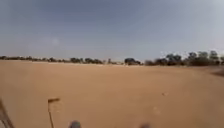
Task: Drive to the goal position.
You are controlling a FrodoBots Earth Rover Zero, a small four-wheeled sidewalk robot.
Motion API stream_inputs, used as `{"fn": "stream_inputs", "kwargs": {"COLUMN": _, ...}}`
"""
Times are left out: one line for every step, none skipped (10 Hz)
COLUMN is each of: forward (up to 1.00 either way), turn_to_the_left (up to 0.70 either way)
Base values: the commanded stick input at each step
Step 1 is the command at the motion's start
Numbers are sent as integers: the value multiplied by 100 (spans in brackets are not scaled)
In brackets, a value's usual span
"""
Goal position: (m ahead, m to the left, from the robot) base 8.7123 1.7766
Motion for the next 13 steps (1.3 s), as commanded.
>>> {"fn": "stream_inputs", "kwargs": {"forward": 100, "turn_to_the_left": 0}}
{"fn": "stream_inputs", "kwargs": {"forward": 100, "turn_to_the_left": 0}}
{"fn": "stream_inputs", "kwargs": {"forward": 100, "turn_to_the_left": 0}}
{"fn": "stream_inputs", "kwargs": {"forward": 100, "turn_to_the_left": 0}}
{"fn": "stream_inputs", "kwargs": {"forward": 100, "turn_to_the_left": 0}}
{"fn": "stream_inputs", "kwargs": {"forward": 100, "turn_to_the_left": -14}}
{"fn": "stream_inputs", "kwargs": {"forward": 100, "turn_to_the_left": -27}}
{"fn": "stream_inputs", "kwargs": {"forward": 100, "turn_to_the_left": -27}}
{"fn": "stream_inputs", "kwargs": {"forward": 100, "turn_to_the_left": -27}}
{"fn": "stream_inputs", "kwargs": {"forward": 100, "turn_to_the_left": -27}}
{"fn": "stream_inputs", "kwargs": {"forward": 100, "turn_to_the_left": -8}}
{"fn": "stream_inputs", "kwargs": {"forward": 100, "turn_to_the_left": 0}}
{"fn": "stream_inputs", "kwargs": {"forward": 100, "turn_to_the_left": 0}}
